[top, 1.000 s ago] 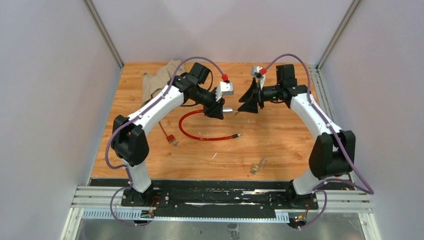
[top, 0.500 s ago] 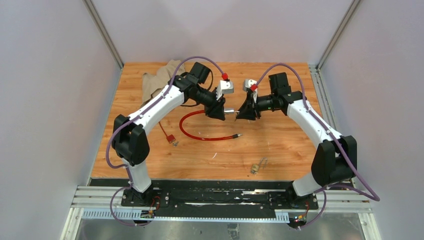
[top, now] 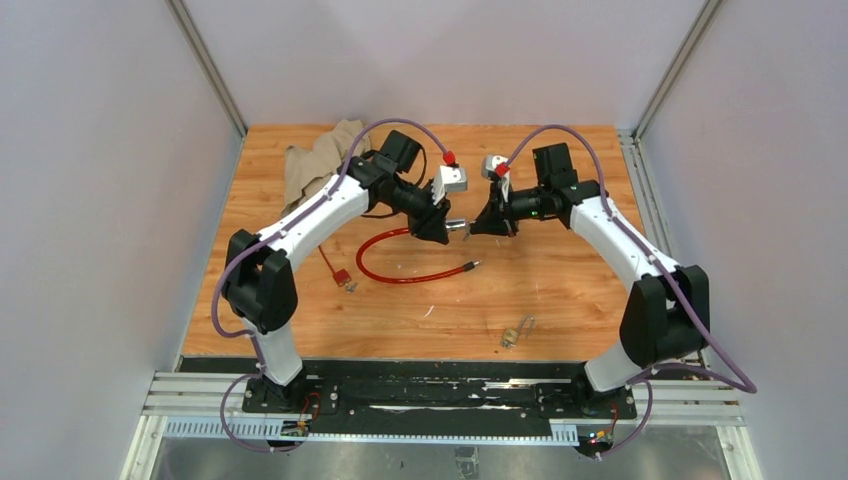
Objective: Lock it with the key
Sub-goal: Adjust the lock.
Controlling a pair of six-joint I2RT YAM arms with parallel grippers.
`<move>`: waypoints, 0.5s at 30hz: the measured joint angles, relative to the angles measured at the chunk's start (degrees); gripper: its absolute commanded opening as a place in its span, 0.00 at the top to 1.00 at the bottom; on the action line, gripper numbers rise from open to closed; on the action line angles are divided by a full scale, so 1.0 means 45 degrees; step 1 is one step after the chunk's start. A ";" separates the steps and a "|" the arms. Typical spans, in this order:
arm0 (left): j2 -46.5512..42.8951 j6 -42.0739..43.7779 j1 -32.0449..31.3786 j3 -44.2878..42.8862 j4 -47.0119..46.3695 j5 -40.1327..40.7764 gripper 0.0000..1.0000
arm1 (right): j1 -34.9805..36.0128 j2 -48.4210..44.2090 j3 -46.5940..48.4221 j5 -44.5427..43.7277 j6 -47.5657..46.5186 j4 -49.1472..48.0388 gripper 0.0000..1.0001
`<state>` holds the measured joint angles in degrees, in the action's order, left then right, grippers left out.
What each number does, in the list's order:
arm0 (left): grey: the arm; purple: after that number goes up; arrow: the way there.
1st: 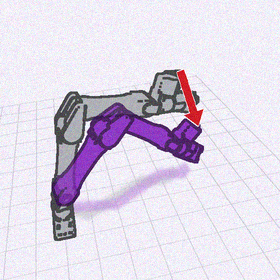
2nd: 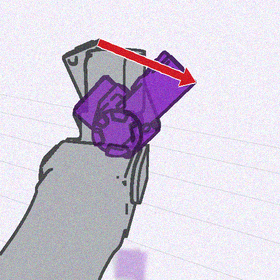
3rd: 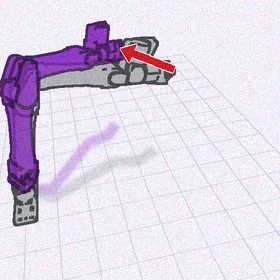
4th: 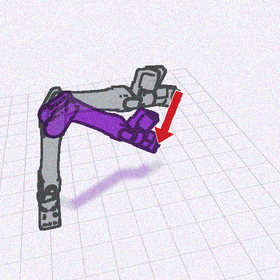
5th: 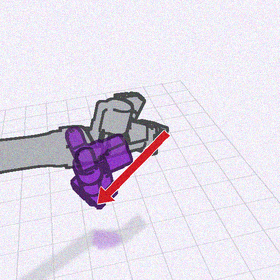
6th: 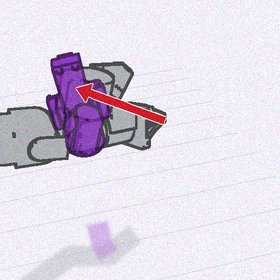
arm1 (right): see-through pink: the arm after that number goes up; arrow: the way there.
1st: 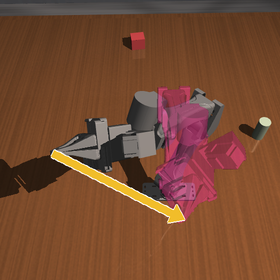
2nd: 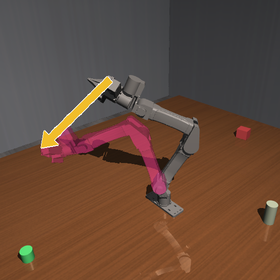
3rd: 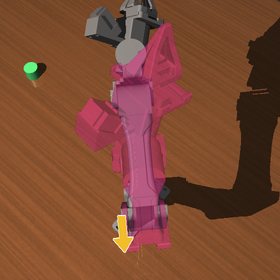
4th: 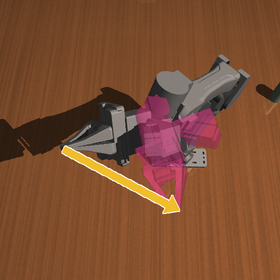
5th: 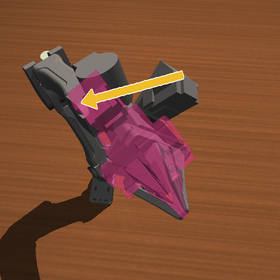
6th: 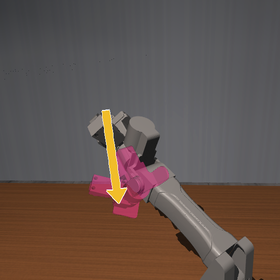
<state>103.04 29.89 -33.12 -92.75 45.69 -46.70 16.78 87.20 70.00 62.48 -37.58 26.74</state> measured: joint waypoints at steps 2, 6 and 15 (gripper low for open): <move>-0.0180 -0.0185 -0.0010 0.0510 -0.0481 0.0325 1.00 | 0.0000 0.0398 0.0160 0.0058 0.0622 0.0005 0.99; -0.0607 -0.0413 -0.0024 0.1438 -0.1438 0.1098 1.00 | 0.0000 0.1229 0.0427 0.0389 0.2030 -0.0083 0.99; -0.0748 -0.0199 -0.0029 0.1598 -0.1972 0.1676 1.00 | -0.0049 0.1579 0.0559 0.0452 0.3449 -0.0199 0.50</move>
<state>99.68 28.99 -33.26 -85.56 36.82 -39.16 16.56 94.30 72.51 64.51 -22.06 25.85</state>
